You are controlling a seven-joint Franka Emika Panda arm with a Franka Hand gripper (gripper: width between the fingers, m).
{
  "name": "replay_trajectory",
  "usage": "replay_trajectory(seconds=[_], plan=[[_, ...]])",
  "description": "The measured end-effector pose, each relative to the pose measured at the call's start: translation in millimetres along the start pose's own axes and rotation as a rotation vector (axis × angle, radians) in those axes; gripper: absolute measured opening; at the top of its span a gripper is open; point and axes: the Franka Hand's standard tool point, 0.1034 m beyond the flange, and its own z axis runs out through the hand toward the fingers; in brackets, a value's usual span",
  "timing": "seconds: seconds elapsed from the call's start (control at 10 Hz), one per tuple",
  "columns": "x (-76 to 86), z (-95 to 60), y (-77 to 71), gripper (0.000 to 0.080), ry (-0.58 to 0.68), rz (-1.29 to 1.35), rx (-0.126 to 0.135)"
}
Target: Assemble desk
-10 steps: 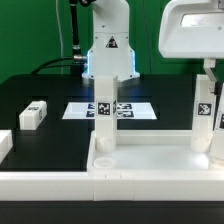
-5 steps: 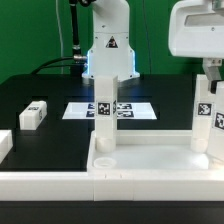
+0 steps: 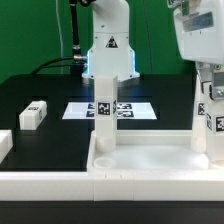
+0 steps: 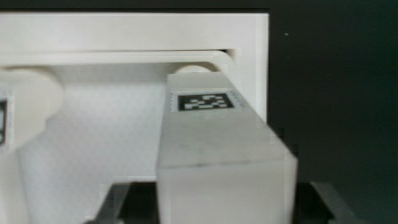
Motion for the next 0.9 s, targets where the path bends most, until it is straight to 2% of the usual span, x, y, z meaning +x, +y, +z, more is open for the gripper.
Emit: replay_trajectory(seconds=[0.1,0.2,0.3,0.4,0.5,0.6,0.9], plan=[[0.5,0.6,0.2,0.0456,0.001,-0.016,-0.001],[0.9,0.8,0.2,0.0578,0.001,-0.047,-0.001],[0.4,1.1,0.5,0.0578,0.002,-0.053,-0.002],[-3.3,1.3,0.6,0.0637,0.015,-0.284,-0.007],[-7.1,3.7,1.4,0.0646,0.017,-0.527,0.001],[-6.9,3.7,1.5,0.0646,0.02,-0.655,0.007],[-2.1,3.3,0.4,0.0649,0.04,-0.873,-0.004]])
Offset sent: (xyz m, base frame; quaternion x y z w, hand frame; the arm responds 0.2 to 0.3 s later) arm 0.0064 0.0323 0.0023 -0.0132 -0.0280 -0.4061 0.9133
